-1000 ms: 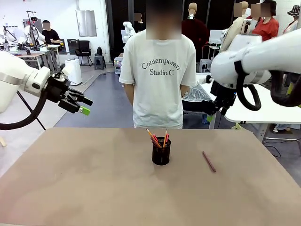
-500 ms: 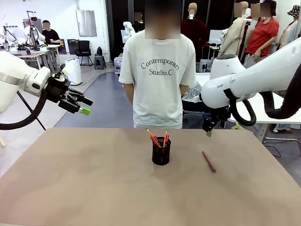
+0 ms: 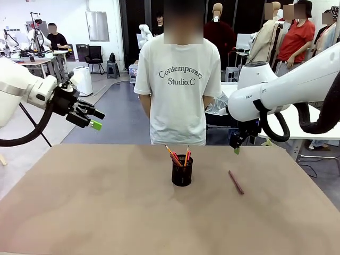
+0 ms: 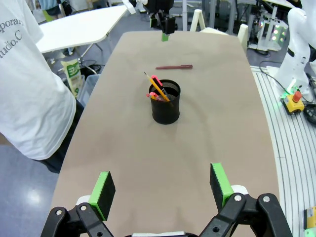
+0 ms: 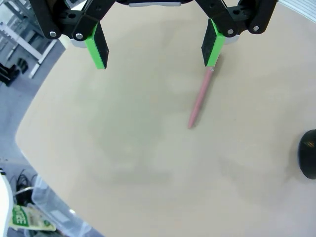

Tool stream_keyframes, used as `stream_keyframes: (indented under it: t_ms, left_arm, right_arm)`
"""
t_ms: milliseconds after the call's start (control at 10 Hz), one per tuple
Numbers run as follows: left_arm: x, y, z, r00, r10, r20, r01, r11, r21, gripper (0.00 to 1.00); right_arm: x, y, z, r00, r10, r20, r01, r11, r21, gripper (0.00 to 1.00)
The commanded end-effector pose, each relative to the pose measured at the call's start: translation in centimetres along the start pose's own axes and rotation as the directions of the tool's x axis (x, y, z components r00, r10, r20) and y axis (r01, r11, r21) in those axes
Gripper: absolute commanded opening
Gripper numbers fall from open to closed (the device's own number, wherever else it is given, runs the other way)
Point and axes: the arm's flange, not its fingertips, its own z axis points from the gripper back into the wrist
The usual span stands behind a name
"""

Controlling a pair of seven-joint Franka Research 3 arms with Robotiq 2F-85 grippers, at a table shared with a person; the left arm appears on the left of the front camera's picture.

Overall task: Place the pens into the pen holder.
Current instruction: Pick up a writing instrument from the table and place it into the Pen holder.

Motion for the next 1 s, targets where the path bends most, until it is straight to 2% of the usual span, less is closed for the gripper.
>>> stream_keyframes:
  t_ms: [0, 200, 500, 800, 900]
  left_arm:
    - [0.1, -0.1, 0.1, 1.0, 0.006, 0.0, -0.006, 1.0, -0.002, 1.0]
    - [0.1, -0.1, 0.1, 1.0, 0.006, 0.0, -0.006, 1.0, -0.002, 1.0]
    - [0.1, -0.1, 0.1, 1.0, 0.006, 0.0, -0.006, 1.0, -0.002, 1.0]
    - [0.1, -0.1, 0.1, 1.0, 0.006, 0.0, -0.006, 1.0, -0.002, 1.0]
    - [0.1, -0.1, 0.1, 1.0, 0.006, 0.0, -0.006, 1.0, -0.002, 1.0]
  right_arm:
    - [0.2, 0.7, -1.3, 0.999, -0.039, 0.031, 0.04, 0.999, -0.01, 1.0]
    - [0.0, 1.9, -3.9, 0.995, -0.086, 0.045, 0.087, 0.996, -0.033, 1.0]
    - [-0.6, 2.9, -6.3, 0.98, -0.164, 0.11, 0.166, 0.986, -0.016, 1.0]
    - [-0.5, 3.7, -7.9, 0.959, -0.268, 0.094, 0.265, 0.963, 0.039, 1.0]
    - [-0.7, 4.1, -8.4, 0.954, -0.291, 0.068, 0.284, 0.954, 0.097, 1.0]
